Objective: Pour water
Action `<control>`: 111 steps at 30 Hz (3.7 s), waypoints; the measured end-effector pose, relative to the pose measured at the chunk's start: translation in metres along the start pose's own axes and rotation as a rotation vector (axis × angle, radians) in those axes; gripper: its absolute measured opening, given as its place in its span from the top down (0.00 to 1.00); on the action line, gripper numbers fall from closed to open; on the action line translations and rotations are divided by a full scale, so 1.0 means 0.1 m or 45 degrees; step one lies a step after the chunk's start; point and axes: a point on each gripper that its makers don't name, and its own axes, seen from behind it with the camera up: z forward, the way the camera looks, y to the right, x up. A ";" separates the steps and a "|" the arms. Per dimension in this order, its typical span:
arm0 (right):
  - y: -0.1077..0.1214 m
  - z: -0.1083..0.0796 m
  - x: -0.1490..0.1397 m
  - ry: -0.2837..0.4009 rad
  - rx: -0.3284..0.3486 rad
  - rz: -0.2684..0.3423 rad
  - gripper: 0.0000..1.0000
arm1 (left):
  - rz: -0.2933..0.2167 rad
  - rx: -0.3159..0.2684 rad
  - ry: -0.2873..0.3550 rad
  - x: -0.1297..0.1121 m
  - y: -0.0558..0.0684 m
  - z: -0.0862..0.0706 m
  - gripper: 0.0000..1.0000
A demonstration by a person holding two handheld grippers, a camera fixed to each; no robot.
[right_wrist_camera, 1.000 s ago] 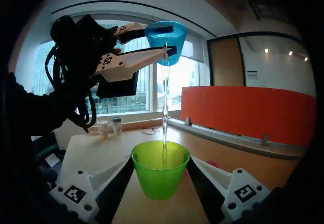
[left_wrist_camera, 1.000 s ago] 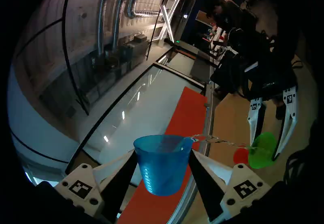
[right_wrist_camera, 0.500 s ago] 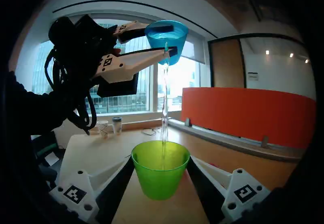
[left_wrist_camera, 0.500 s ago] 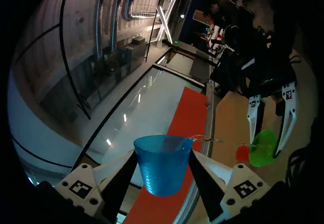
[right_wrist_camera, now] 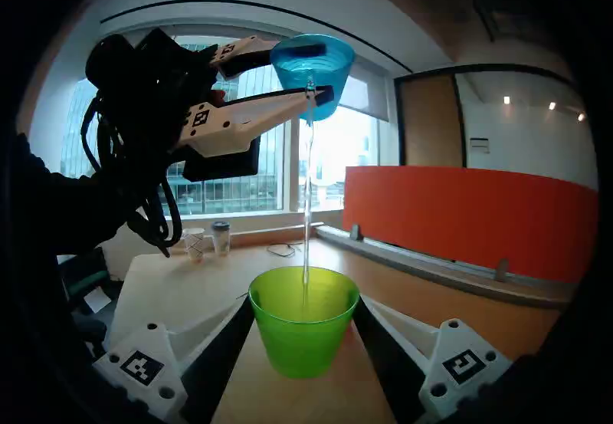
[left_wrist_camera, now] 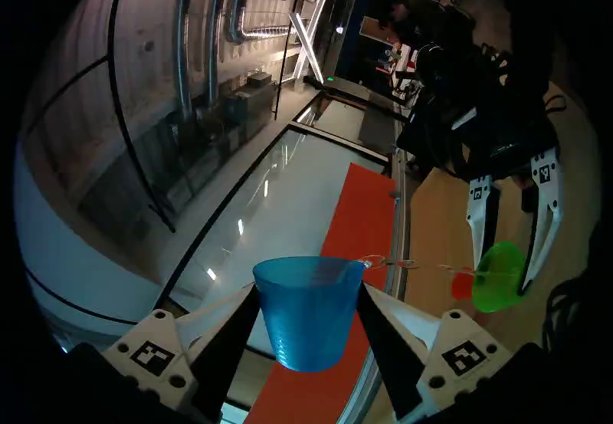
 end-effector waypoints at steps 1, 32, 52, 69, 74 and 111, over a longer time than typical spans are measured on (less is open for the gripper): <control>0.00 0.00 0.00 0.000 0.001 0.000 0.09 | 0.001 0.000 0.000 0.00 0.00 0.00 0.16; 0.00 0.06 0.05 0.001 0.006 -0.014 0.09 | 0.088 0.009 0.012 0.04 -0.03 -0.04 0.15; 0.01 0.07 0.08 0.005 0.002 -0.022 0.09 | 0.187 0.022 0.016 0.06 -0.02 -0.02 0.15; 0.02 0.06 0.07 0.009 -0.005 -0.022 0.09 | 0.306 0.032 0.018 0.12 -0.04 0.01 0.15; 0.02 0.06 0.08 0.010 -0.006 -0.023 0.09 | 0.334 0.038 0.015 0.12 -0.05 0.01 0.15; 0.09 0.03 0.09 0.028 -0.020 -0.016 0.09 | 0.576 0.020 0.019 0.21 0.05 0.03 0.16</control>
